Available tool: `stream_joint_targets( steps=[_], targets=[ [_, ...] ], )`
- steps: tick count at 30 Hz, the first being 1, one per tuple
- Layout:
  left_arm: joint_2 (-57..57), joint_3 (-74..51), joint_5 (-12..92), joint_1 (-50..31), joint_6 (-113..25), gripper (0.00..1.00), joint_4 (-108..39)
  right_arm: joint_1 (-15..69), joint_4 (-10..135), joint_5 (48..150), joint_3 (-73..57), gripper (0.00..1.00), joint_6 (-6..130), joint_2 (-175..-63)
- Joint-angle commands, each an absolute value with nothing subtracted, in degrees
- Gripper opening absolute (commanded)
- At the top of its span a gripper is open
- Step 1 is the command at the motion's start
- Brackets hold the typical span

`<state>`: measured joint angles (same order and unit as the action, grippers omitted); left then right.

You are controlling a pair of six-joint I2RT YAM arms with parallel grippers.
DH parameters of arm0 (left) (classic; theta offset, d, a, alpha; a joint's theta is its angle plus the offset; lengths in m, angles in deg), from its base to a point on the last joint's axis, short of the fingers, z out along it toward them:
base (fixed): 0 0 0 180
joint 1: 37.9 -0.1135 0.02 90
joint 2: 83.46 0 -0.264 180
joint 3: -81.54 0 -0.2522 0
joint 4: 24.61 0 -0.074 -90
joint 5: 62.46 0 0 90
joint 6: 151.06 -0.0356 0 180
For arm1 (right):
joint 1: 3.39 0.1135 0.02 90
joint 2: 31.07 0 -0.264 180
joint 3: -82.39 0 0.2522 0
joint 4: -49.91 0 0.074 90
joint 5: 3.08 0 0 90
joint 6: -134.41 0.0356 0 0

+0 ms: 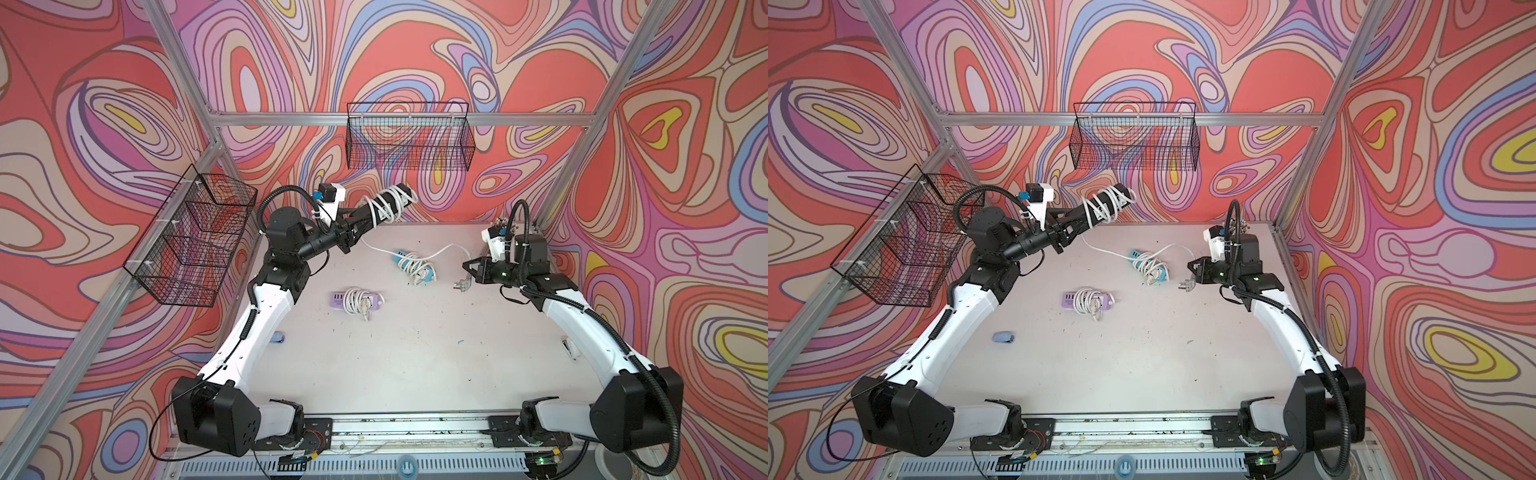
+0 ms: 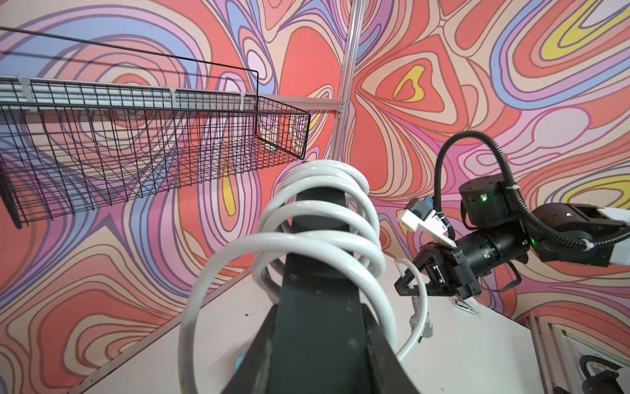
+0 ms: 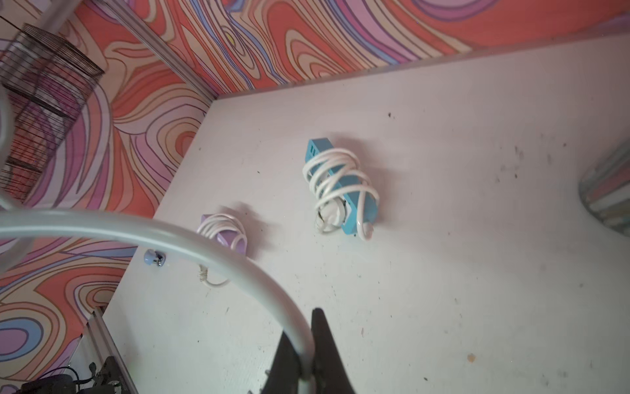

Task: Unwrap the cord wrapped around the power strip
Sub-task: Unwrap the power cord from the power strip.

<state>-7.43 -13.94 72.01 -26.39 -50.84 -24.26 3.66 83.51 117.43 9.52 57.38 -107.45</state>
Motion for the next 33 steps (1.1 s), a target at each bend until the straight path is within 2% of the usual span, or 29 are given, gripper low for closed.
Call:
stream_joint_targets(
  steps=[1, 15, 21, 22, 24, 27, 30, 33],
  targets=[
    [-8.5, -14.4, 71.5, -26.8, -48.4, 0.0, -15.4, 3.6, 77.5, 114.2, 12.3, 0.0, 59.6, -109.7],
    [-10.6, -16.5, 69.3, -28.1, -46.4, 0.0, -11.0, 3.6, 74.8, 101.1, 18.5, 0.0, 61.5, -123.7],
    [-9.8, -16.7, 69.9, -28.4, -44.6, 0.0, -9.4, 3.6, 72.5, 101.3, 18.2, 0.0, 61.8, -127.1],
    [-9.6, -16.7, 70.1, -28.3, -44.5, 0.0, -9.4, 3.6, 71.9, 102.0, 18.2, 0.04, 61.4, -126.6],
    [-8.9, -16.5, 70.8, -28.4, -44.0, 0.0, -9.2, 3.7, 70.8, 103.9, 18.5, 0.32, 60.5, -123.7],
    [-8.0, -16.1, 72.2, -28.4, -42.8, 0.0, -8.5, 3.7, 69.6, 106.1, 19.1, 0.58, 59.1, -116.4],
    [-7.9, -15.8, 72.9, -28.4, -42.4, 0.0, -8.6, 3.7, 67.8, 109.1, 19.3, 0.7, 58.7, -109.1],
    [-7.6, -15.1, 73.9, -28.3, -42.1, 0.0, -9.2, 3.8, 60.1, 116.8, 20.3, 0.77, 59.9, -103.4]
  ],
)
